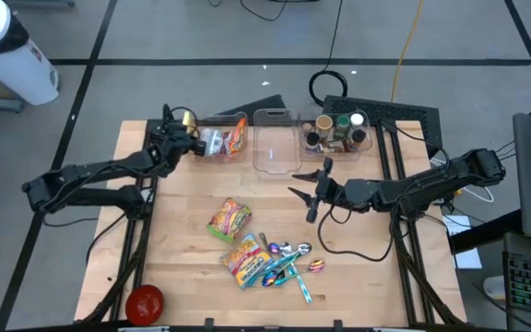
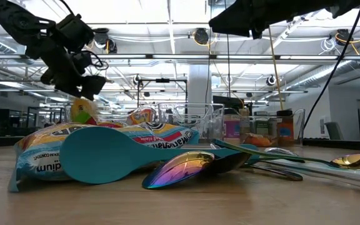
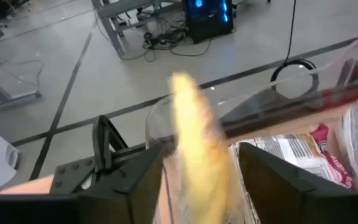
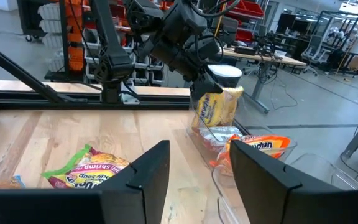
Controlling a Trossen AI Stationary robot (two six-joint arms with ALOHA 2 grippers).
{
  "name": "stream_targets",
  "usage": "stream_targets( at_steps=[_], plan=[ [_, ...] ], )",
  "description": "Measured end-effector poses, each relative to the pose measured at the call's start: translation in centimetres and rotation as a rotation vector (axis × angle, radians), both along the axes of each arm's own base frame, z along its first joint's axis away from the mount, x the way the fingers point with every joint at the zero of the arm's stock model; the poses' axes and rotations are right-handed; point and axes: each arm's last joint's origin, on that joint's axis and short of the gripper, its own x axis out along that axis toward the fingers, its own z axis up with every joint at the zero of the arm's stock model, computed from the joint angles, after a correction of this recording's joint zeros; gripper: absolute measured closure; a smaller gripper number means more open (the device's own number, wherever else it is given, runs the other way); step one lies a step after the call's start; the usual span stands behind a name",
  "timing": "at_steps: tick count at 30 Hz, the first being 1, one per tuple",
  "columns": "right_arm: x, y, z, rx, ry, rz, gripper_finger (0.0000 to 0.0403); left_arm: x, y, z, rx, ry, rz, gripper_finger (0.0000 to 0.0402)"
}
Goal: Pick & Place Food Item
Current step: Put the yellow noodle pack into the left transparent bin, then put the green noodle pack into the left transparent bin
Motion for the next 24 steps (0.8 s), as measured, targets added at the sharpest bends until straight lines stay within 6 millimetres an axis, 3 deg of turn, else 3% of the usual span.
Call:
stream_targets(
  at_steps=[6, 13, 20, 24],
  plan=[
    [0.0, 0.0, 0.0, 0.000, 0.002, 0.000, 0.0243, -0.4, -0.8, 1.4, 0.037, -0.061, -0.042, 0.0133],
    [0.0, 0.0, 0.0, 0.000, 0.001, 0.000, 0.0244, -0.9, -2.7, 3.7, 0.062, -0.240, -0.222, 0.0117],
    [0.0, 0.0, 0.0, 0.000, 0.001, 0.000, 0.0240, 0.2, -5.6, 6.2, 0.023, -0.487, -0.829, 0.0125],
    [0.0, 0.0, 0.0, 0.002, 0.000, 0.000, 0.0239, 1.0, -7.4, 6.5, -0.054, -0.542, -1.146, 0.0123]
  ],
)
